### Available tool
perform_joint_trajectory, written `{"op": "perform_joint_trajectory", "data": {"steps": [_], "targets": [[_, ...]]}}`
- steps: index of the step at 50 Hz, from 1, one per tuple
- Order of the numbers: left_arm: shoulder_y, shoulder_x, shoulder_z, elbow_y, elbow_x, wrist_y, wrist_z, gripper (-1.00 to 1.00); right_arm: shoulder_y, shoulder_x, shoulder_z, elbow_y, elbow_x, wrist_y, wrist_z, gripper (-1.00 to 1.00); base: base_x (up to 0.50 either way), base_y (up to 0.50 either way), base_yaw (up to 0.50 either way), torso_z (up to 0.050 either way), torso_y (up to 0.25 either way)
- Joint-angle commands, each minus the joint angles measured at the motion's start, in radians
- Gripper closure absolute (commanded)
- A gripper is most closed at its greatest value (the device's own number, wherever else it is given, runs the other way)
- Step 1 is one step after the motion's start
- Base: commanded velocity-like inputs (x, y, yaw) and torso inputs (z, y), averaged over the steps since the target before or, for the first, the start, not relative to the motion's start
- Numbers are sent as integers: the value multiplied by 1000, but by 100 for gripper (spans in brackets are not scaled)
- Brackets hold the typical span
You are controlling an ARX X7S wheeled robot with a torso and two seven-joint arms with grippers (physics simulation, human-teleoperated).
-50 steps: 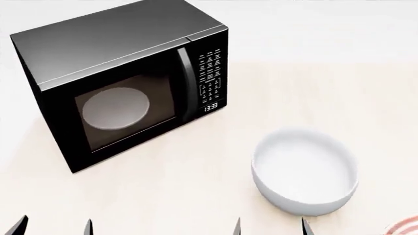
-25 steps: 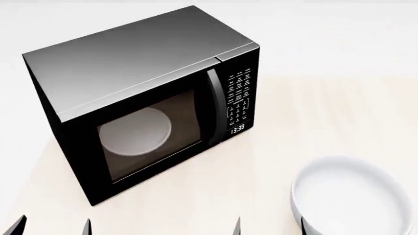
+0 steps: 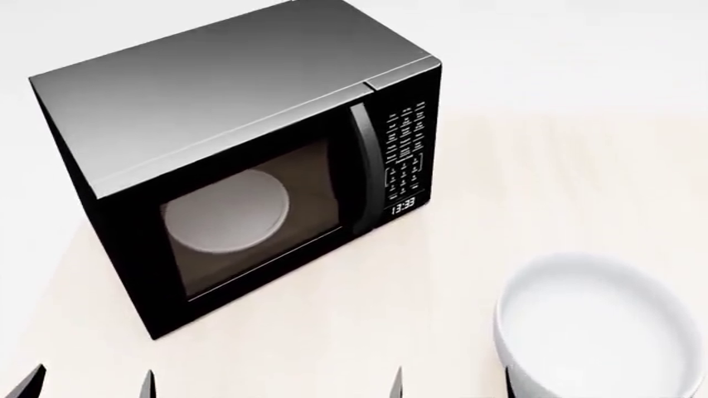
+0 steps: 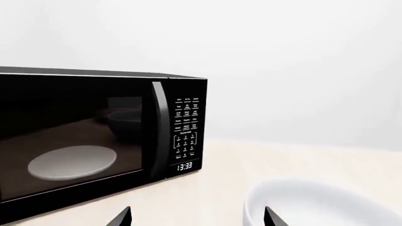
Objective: Open the microwave.
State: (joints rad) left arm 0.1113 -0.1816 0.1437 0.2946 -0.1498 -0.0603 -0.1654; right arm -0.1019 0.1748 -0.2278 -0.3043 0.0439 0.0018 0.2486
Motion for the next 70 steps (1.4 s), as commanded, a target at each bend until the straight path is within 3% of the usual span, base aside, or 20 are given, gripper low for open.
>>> {"op": "perform_joint_trajectory", "data": {"steps": [1,54,70], "targets": [[-1,-7,6,4,-9,0,-6,-100,-3,8,-12,-10,0,1,8,-100,0,0,0,8,-92],[-11,-47,33,-2,-58,14,-50,-100,28,35,-44,-23,65,54,15,-100,0,0,0,8,-82],[-7,-68,15,42,-105,-5,-64,-100,343,86,-42,-181,160,536,-26,-100,0,0,0,0,0]]}}
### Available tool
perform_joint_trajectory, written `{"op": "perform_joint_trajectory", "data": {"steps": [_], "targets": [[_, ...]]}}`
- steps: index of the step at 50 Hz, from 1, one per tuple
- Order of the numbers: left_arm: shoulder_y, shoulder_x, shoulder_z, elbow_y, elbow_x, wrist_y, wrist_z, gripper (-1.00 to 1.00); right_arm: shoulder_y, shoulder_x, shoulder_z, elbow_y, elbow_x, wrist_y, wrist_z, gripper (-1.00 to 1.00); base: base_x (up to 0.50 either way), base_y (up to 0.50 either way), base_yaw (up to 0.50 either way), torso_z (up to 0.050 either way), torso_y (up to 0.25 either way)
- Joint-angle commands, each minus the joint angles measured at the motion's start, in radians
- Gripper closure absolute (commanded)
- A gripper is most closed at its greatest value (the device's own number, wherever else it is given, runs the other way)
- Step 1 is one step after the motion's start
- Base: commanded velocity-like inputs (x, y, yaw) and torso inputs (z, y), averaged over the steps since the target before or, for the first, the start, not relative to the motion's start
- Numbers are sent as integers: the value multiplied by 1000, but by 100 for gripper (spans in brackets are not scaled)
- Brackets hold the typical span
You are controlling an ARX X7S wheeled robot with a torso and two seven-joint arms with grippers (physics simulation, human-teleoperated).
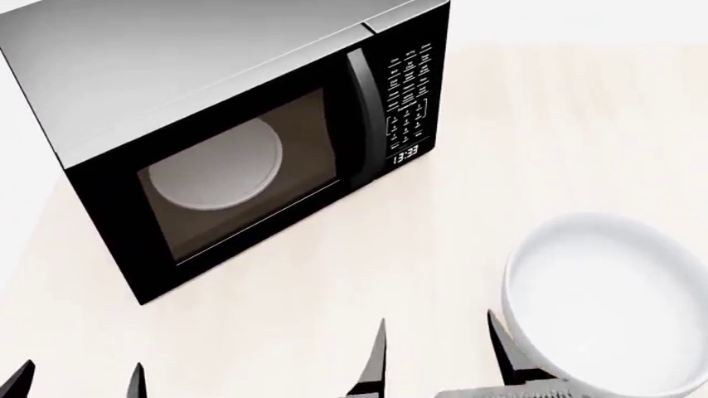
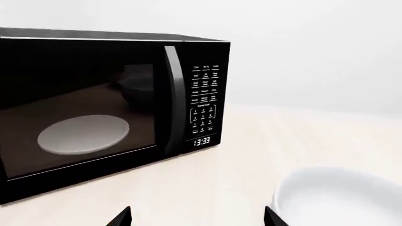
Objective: Open the microwave.
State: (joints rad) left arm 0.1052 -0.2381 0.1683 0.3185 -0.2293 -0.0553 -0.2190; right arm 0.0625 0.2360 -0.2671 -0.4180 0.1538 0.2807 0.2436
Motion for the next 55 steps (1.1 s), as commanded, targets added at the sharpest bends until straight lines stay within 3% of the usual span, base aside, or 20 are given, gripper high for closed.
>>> {"op": "perform_joint_trajectory", "data": {"steps": [1,8,29,55], "targets": [[0,-12,-11,21,-33,-13,-9,-100,213,25,-1,-67,56,294,-22,-100,0,0,0,0,0],[3,-14,-3,21,-31,-10,-10,-100,342,25,-14,25,68,367,-50,-100,0,0,0,0,0],[13,-30,-9,56,-61,-20,-18,-100,690,-32,-103,450,17,348,-126,-100,0,0,0,0,0],[18,-43,-2,62,-79,-18,-20,-100,876,-110,-120,731,23,282,-146,-100,0,0,0,0,0]]}}
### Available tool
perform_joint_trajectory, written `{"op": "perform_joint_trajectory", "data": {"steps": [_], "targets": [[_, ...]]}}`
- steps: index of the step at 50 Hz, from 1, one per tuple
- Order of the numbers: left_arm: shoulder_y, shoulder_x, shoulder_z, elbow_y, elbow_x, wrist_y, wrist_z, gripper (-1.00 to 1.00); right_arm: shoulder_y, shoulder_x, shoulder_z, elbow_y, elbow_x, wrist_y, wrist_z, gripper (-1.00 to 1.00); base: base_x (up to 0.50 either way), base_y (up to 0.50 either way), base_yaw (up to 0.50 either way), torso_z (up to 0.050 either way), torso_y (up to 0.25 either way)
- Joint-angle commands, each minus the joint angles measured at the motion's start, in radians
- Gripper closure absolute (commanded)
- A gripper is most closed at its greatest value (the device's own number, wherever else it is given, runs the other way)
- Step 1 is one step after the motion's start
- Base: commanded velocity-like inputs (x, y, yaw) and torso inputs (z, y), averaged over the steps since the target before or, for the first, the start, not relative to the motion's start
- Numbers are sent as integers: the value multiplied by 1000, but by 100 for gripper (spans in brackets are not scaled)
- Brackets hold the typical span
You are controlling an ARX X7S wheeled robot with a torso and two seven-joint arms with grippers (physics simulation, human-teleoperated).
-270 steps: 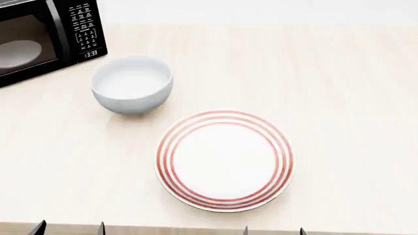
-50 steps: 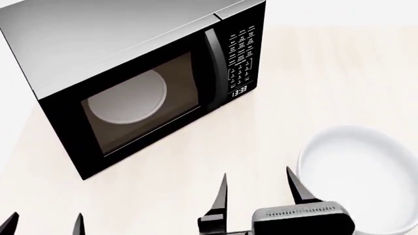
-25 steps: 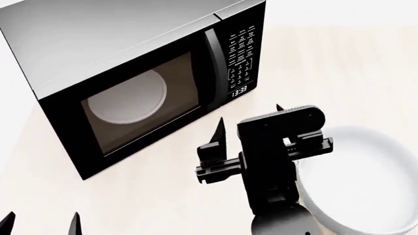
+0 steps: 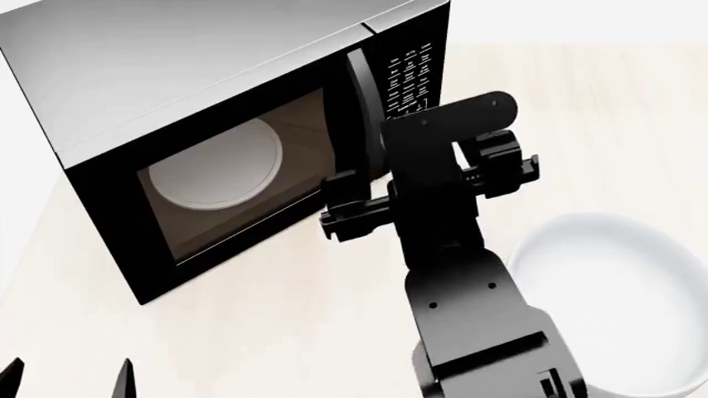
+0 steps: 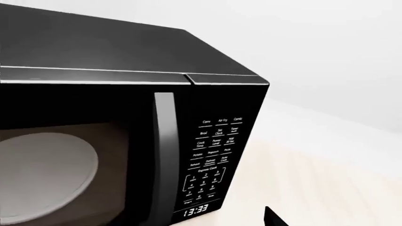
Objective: Open the microwave.
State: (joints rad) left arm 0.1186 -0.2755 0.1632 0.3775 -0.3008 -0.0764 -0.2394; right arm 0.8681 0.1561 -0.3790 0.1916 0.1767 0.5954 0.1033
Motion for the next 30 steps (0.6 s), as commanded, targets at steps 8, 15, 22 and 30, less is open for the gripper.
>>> {"op": "perform_joint_trajectory", "data": {"steps": [8,15,22,30], "targets": [[5,-6,9,-6,-6,13,1,-100,94,-50,-19,192,0,-70,-8,-100,0,0,0,0,0],[8,-8,11,-6,-6,20,0,-100,112,-70,-37,285,-6,-120,-12,-100,0,0,0,0,0],[6,-7,21,-11,-1,23,-1,-100,151,-99,-63,397,-15,-167,-16,-100,0,0,0,0,0],[9,-12,24,-3,-5,22,-2,-100,188,-122,-84,510,-15,-224,-17,-100,0,0,0,0,0]]}}
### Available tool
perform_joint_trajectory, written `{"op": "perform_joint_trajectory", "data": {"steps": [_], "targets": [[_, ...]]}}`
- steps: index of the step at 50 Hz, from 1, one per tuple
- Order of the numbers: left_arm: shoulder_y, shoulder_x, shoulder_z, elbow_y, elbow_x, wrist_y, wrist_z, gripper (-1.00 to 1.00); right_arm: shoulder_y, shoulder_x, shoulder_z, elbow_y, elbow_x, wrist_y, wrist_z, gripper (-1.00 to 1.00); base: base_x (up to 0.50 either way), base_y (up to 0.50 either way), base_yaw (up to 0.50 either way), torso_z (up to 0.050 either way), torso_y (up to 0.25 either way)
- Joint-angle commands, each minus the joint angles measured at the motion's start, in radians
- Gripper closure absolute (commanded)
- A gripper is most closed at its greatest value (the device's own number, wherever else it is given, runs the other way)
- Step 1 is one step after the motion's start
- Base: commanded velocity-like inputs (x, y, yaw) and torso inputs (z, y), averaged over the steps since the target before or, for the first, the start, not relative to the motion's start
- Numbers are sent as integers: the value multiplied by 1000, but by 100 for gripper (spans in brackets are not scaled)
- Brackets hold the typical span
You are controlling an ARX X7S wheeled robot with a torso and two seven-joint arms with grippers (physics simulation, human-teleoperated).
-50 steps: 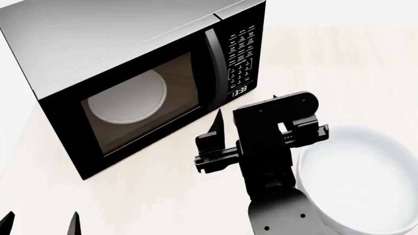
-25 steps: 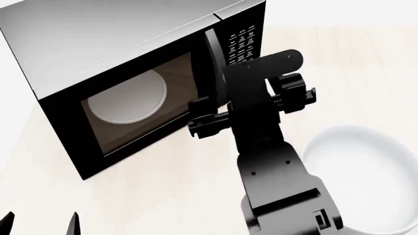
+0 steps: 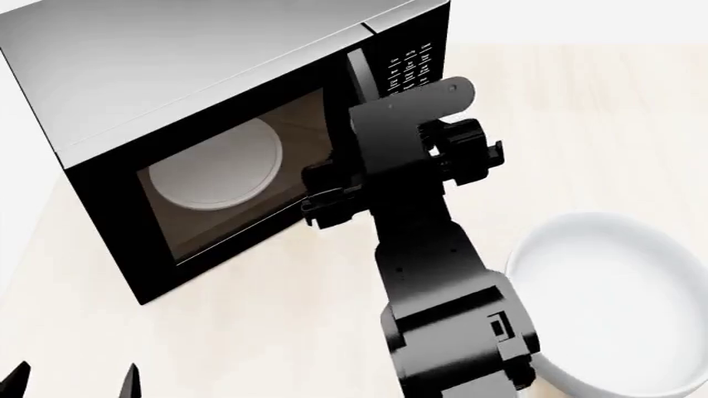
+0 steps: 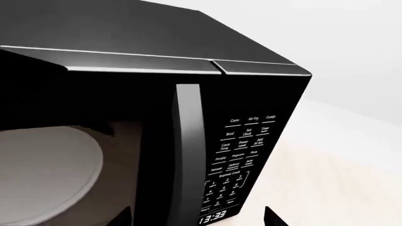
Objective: Open the microwave.
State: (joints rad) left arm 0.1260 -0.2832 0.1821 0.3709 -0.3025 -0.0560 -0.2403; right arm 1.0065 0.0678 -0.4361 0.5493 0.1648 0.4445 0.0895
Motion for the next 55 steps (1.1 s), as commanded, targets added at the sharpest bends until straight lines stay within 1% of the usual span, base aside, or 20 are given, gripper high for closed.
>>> {"op": "perform_joint_trajectory", "data": {"steps": [1,9,17,23,28,33,38,43,44,53,55], "targets": [[0,-5,2,3,-7,0,-2,-100,54,-36,-29,164,-1,-79,-3,-100,0,0,0,0,0],[0,-10,-1,8,-16,-3,-7,-100,124,-58,-48,305,19,-144,-2,-100,0,0,0,0,0],[1,-14,0,17,-23,-8,-9,-100,174,-63,-107,442,74,-238,8,-100,0,0,0,0,0],[-4,-16,0,16,-26,-12,-13,-100,226,-67,-258,554,215,-313,33,-100,0,0,0,0,0],[1,-20,1,26,-29,-13,-16,-100,255,-67,-440,620,392,-374,59,-100,0,0,0,0,0],[2,-21,2,27,-31,-13,-17,-100,276,-67,-577,657,529,-413,75,-100,0,0,0,0,0],[1,-22,3,23,-31,-10,-17,-100,290,-67,-675,680,626,-438,86,-100,0,0,0,0,0],[4,-22,7,21,-29,-3,-17,-100,293,-67,-744,696,692,-462,95,-100,0,0,0,0,0],[4,-22,7,20,-29,-2,-17,-100,293,-67,-755,698,702,-467,96,100,0,0,0,0,0],[4,-23,9,11,-30,6,-17,-100,285,-65,-802,707,749,-502,98,100,0,0,0,0,0],[3,-24,9,11,-32,7,-18,-100,277,-34,-804,638,753,-484,125,100,0,0,0,0,0]]}}
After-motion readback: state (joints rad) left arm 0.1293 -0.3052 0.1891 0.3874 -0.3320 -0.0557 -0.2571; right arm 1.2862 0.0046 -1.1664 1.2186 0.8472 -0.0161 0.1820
